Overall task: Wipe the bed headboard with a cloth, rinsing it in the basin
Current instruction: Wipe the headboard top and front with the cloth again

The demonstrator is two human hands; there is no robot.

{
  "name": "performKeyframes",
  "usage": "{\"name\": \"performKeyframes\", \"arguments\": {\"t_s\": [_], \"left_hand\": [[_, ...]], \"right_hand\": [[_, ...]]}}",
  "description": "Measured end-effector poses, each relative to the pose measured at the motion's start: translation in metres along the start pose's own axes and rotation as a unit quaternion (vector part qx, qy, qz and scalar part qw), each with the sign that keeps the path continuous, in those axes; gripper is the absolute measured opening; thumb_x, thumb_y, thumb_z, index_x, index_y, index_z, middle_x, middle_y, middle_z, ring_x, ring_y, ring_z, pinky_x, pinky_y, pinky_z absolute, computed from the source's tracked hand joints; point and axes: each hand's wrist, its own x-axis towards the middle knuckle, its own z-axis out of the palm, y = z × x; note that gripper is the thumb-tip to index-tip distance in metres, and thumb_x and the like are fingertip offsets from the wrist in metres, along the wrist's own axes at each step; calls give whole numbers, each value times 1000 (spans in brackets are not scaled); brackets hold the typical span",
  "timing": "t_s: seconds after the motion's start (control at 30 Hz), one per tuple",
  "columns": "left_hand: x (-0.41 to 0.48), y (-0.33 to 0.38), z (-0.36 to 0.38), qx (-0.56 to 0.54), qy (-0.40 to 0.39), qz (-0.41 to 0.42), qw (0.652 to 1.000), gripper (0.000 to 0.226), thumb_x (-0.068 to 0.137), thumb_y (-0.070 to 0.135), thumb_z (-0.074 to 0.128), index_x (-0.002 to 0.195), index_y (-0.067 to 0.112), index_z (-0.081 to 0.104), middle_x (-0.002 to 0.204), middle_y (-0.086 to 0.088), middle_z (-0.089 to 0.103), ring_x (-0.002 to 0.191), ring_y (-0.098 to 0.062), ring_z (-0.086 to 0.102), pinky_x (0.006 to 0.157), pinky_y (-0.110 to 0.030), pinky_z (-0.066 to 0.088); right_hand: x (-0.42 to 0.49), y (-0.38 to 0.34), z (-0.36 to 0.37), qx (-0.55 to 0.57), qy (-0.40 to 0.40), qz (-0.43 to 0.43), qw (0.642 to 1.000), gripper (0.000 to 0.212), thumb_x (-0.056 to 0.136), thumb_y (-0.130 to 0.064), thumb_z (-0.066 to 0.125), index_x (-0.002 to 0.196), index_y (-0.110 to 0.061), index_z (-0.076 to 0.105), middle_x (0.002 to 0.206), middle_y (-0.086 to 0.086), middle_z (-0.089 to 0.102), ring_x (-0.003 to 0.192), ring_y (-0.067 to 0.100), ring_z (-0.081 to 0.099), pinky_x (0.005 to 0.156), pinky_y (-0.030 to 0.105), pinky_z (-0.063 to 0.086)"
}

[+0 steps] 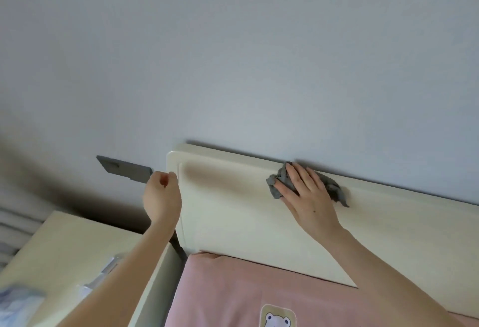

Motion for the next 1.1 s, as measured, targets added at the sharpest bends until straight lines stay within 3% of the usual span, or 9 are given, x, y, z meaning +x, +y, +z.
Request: {"name": "performKeyframes", "arguments": {"t_s": [0.07,0.2,0.27,0.53,0.67,0.73,0.8,0.9,1.1], "left_hand": [[-4,-8,-9,-9,27,-6,1000,20,91,21,46,78,7,52,64,-3,49,57,-18,41,55,-29,35],[-8,-24,-23,-39,62,-13,997,18,90,22,48,81,9,56,68,-3,54,62,-20,44,60,-31,37],[-4,-32,-27,-53,74,-16,996,19,90,23,48,80,9,56,68,-3,55,63,-21,45,61,-31,37],[40,-70,-28,-89,93,17,992,17,92,23,50,83,11,58,71,0,58,64,-15,49,58,-26,38],[54,-96,-18,-81,65,11,995,19,91,23,49,83,8,58,69,1,56,64,-17,48,62,-30,39],[60,-111,-12,-83,55,11,995,18,91,24,49,84,10,58,71,2,57,65,-16,49,62,-28,39],[67,-125,-6,-86,51,11,995,17,92,24,48,87,11,58,72,2,57,67,-16,51,62,-27,39],[79,-146,0,-103,49,9,993,18,92,26,48,88,12,58,75,3,58,72,-17,53,66,-29,41],[95,-188,15,-148,72,18,986,19,91,25,49,86,10,59,76,1,60,75,-19,56,69,-31,45]], "right_hand": [[21,-5,5,-13,16,-62,998,40,87,-6,54,125,-21,56,129,19,55,119,36,49,100,45,36],[69,-50,17,-5,23,-129,991,56,93,-1,13,117,-16,61,127,20,56,115,38,53,96,43,35],[92,-77,25,-28,33,-153,987,58,96,-4,9,115,-16,63,129,20,56,117,38,53,98,43,35],[138,-151,81,-147,78,-234,958,55,91,-14,16,143,-18,34,155,11,23,143,35,19,114,53,3],[19,-109,143,-308,-64,-393,864,63,85,-18,28,148,-17,23,156,16,-7,142,38,-14,109,58,-22],[-1,-95,161,-304,-69,-405,859,72,78,-14,41,148,-15,24,156,16,-14,143,35,-16,113,53,-19],[23,-94,152,-211,22,-381,900,82,70,-11,54,146,-17,24,158,10,2,146,27,-5,116,46,-13],[92,-112,97,-161,124,-286,936,53,88,-20,44,141,-27,37,153,2,28,143,27,17,115,50,-2],[142,-180,106,-188,167,-186,950,46,97,-34,35,143,-31,33,157,12,15,141,46,9,105,70,-3]]}}
